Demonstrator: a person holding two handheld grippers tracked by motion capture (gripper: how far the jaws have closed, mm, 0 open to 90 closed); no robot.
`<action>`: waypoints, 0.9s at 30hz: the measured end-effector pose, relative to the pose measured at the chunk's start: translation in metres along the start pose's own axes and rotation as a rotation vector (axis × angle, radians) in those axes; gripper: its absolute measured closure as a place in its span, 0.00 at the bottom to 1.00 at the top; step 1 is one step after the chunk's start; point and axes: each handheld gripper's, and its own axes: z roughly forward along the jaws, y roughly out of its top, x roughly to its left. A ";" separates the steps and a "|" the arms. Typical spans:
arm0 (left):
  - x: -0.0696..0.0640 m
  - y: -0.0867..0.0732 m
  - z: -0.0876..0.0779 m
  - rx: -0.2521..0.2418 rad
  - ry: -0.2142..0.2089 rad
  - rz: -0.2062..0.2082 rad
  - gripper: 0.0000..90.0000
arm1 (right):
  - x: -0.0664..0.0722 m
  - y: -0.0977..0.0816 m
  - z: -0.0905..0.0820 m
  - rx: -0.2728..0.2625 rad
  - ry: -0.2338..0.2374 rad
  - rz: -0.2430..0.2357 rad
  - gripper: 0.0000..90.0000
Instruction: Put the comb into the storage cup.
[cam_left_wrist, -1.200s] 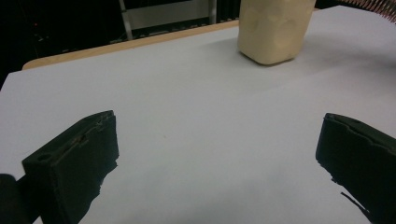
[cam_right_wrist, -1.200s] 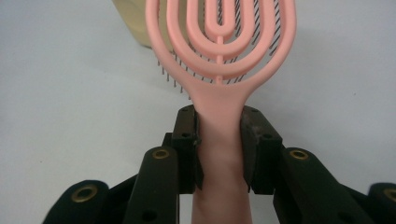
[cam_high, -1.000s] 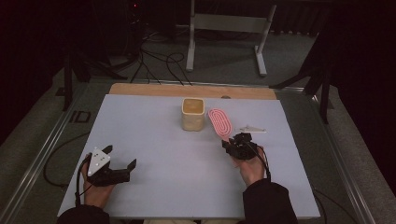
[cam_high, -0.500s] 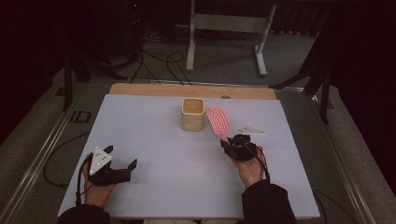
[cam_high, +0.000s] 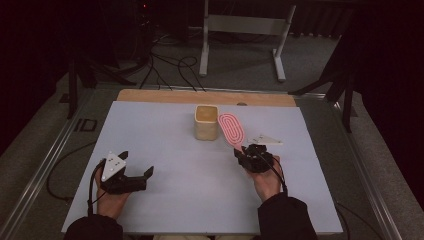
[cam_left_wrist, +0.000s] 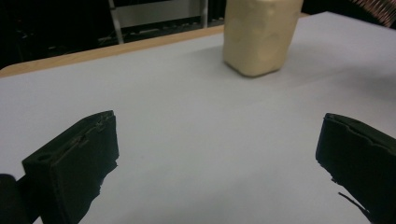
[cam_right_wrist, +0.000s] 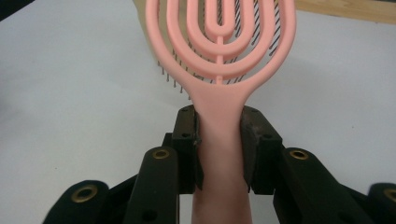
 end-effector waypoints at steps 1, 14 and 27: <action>-0.001 0.003 0.001 -0.004 -0.007 -0.007 0.00 | 0.000 0.001 -0.001 -0.005 0.000 -0.002 0.77; -0.024 0.038 0.027 -0.028 -0.112 -0.016 0.00 | 0.008 0.005 -0.003 -0.024 0.020 -0.015 0.77; -0.046 0.060 0.056 -0.023 -0.223 -0.082 0.00 | 0.020 0.005 0.001 -0.024 0.041 -0.033 0.77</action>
